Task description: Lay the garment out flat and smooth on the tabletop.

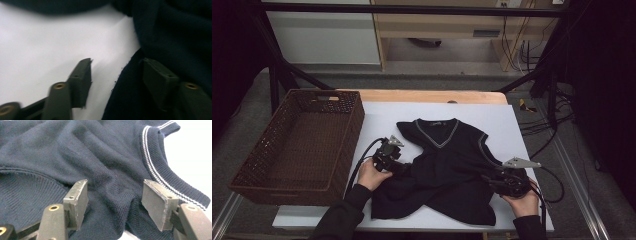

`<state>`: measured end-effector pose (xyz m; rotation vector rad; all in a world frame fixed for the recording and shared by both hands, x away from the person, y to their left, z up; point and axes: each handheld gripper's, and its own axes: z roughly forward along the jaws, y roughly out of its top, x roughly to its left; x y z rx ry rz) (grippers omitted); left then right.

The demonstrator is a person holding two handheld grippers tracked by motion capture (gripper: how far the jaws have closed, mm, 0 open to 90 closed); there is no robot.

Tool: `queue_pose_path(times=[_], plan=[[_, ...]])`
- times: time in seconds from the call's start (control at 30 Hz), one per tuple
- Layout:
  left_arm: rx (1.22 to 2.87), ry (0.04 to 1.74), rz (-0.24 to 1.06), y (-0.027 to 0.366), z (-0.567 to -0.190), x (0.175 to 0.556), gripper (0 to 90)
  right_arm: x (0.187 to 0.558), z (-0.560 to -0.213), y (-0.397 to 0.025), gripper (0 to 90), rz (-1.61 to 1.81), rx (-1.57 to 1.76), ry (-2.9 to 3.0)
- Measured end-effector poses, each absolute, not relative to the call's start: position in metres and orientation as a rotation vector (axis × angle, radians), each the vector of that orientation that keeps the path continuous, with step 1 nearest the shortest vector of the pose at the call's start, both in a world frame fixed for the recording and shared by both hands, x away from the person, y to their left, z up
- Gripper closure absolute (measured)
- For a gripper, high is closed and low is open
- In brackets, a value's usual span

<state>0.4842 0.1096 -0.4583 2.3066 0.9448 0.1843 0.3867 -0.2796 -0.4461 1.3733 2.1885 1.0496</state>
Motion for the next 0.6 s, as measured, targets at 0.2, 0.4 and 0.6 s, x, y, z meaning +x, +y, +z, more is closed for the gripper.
queue_pose_path(times=[0.2,0.4,0.6], plan=[[2.340,0.902,0.116,0.108,-0.462,0.481,64.4,0.387,-0.447,-0.279,38.3,1.045,1.374,2.192],[2.384,0.890,0.103,0.107,-0.458,0.473,84.5,0.388,-0.449,-0.276,39.1,1.032,1.371,2.204],[2.263,0.976,0.319,0.136,-0.423,0.450,85.4,0.386,-0.451,-0.281,45.7,1.011,1.384,2.200]])
